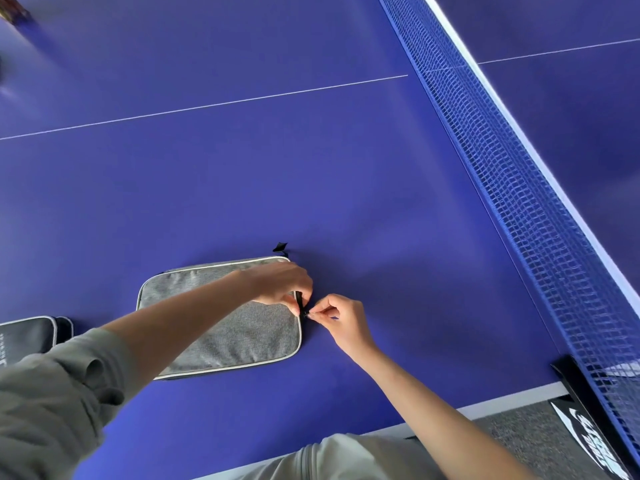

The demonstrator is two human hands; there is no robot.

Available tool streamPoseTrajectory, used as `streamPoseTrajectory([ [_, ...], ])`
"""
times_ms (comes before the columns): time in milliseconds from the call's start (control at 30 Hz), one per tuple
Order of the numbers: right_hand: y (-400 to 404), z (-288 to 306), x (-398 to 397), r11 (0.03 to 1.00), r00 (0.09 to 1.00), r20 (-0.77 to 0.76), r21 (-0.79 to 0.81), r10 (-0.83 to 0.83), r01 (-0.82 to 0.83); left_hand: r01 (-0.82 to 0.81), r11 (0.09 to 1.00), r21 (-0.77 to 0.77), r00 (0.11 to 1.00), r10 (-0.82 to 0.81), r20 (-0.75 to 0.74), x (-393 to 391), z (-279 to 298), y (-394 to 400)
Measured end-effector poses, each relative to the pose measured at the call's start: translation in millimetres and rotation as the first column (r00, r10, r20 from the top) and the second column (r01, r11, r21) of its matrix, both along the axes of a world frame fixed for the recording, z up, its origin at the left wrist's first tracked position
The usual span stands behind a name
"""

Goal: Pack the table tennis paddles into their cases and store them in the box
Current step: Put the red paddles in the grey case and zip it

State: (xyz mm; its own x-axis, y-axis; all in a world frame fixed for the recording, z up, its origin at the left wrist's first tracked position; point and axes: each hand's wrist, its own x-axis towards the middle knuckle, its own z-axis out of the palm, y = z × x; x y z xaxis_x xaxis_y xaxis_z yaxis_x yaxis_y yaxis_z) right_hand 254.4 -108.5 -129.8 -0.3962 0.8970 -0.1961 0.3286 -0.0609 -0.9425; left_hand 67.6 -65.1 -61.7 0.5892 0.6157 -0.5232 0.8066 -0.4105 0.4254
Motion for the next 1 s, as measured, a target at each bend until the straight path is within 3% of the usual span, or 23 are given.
streamPoseTrajectory([
  [267,2.7,0.2,0.1,1.0,1.0,-0.002,-0.001,-0.01,0.01,0.072,0.994,0.088,0.997,-0.071,-0.009,0.8,2.4,3.1],
  [600,14.2,1.3,-0.6,0.999,0.999,0.026,0.011,0.042,-0.042,-0.134,0.991,0.028,0.989,0.132,0.06,-10.2,-4.2,-7.1],
  [767,16.3,-0.5,0.5,0.999,0.998,0.029,0.013,0.049,-0.05,-0.242,0.967,-0.084,0.962,0.251,0.108,-6.9,-4.7,-9.8],
  [1000,15.8,2.5,-1.7,0.999,0.999,0.031,0.031,0.038,-0.039,-0.289,0.954,-0.078,0.955,0.292,0.04,-2.5,0.4,-8.3],
])
